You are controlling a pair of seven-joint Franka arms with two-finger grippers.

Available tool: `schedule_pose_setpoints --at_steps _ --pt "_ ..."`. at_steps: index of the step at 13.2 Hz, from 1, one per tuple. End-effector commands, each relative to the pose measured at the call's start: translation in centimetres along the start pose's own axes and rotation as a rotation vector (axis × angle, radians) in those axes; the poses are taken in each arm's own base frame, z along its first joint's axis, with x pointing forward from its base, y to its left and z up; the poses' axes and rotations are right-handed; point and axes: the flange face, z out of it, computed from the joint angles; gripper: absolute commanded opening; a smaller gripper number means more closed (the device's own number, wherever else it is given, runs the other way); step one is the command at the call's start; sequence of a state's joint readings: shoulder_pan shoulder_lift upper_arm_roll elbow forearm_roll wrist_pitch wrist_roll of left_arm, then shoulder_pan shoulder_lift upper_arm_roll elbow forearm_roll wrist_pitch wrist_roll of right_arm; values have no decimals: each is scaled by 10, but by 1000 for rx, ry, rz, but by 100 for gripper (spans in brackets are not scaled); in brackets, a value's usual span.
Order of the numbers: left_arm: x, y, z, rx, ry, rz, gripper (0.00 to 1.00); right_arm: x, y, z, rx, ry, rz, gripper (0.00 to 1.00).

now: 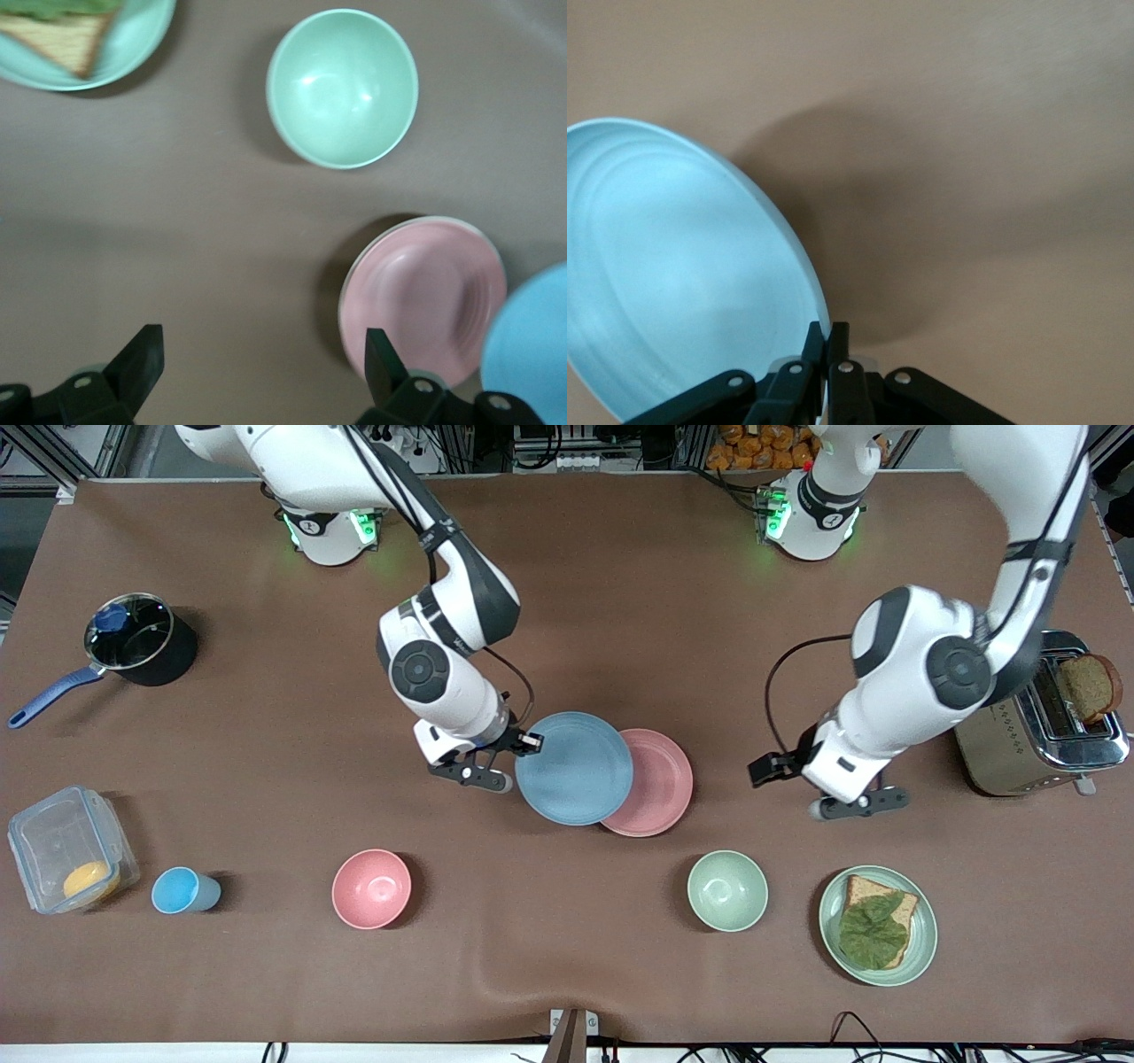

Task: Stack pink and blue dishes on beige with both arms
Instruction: 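Lift the blue plate onto the pink plate while the left gripper withdraws, then lower the blue plate onto the stack and open the right gripper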

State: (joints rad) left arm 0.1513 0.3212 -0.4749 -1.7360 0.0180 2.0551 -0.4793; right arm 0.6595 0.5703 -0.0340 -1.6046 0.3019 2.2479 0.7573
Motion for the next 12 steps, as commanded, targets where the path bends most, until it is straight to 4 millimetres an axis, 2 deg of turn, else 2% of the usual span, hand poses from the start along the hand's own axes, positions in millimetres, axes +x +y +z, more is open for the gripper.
schedule_pose_setpoints --at_steps 1,2,4,7,9,12 --pt "3 -11 -53 62 -35 -22 100 10 -22 16 69 1 57 0" --pt "0 -12 -75 74 -34 -28 100 8 -29 26 87 -11 73 0" --pt "-4 -30 -109 168 0 -30 100 2 -38 33 109 -4 74 0" --pt "-20 -36 -148 239 67 -30 100 -11 -48 52 121 15 94 0" --pt "-24 -52 -164 252 70 -58 100 -20 -55 65 133 29 103 0" --pt "-22 -61 -167 246 65 -77 100 -22 -62 69 138 30 105 0"
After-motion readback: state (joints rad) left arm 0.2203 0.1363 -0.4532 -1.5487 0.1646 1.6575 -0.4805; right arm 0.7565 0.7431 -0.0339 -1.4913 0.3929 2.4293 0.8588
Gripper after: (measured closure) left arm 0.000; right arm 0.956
